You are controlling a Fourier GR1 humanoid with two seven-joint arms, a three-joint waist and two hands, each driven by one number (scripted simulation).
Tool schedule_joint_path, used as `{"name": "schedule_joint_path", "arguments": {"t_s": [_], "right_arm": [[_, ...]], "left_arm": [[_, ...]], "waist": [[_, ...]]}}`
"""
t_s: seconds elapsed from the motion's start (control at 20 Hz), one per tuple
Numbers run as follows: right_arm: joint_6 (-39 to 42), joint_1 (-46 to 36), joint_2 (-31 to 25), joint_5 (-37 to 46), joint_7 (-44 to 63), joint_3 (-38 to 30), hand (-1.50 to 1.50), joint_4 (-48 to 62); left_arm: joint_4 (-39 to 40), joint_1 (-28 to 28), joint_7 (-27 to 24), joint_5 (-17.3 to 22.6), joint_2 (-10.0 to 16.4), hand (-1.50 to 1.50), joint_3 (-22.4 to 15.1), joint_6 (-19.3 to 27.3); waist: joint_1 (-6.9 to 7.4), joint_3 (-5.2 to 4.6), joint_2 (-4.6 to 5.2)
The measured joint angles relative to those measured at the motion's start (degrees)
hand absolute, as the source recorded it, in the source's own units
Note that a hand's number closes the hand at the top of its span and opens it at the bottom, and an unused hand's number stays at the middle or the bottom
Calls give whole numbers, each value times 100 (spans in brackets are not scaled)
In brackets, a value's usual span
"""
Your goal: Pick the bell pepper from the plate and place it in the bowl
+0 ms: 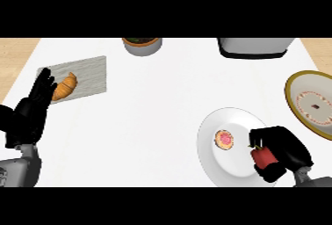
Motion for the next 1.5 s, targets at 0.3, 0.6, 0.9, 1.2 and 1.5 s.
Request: {"name": "schedule_joint_path", "arguments": {"t_s": [0.3,0.6,0.9,1.2,1.5], "right_arm": [[-371,538,-573,-358,-348,-767,150,-1425],[-319,622,-753,-1568,-336,-2143,150,-2435],[116,391,-885,-2383,-108,-3163,150,-2460],[373,-382,-1064,-2769,-493,-3615,150,-1177],[244,-1258,-1185,-2663,-1301,-3632,150,700]], "left_arm": [[-160,289,-71,-9,-6,0,36,-14],[-188,234,35,-36,3,0,62,22],[-226,119,103,27,27,0,99,-95],[-157,114,-33,-98,-121,0,-2,-66],[-108,106,-78,-114,-119,0,23,-136]], "waist": [[-97,-1,-26],[-141,-1,-28],[-32,1,0],[48,4,20],[100,6,34]]}}
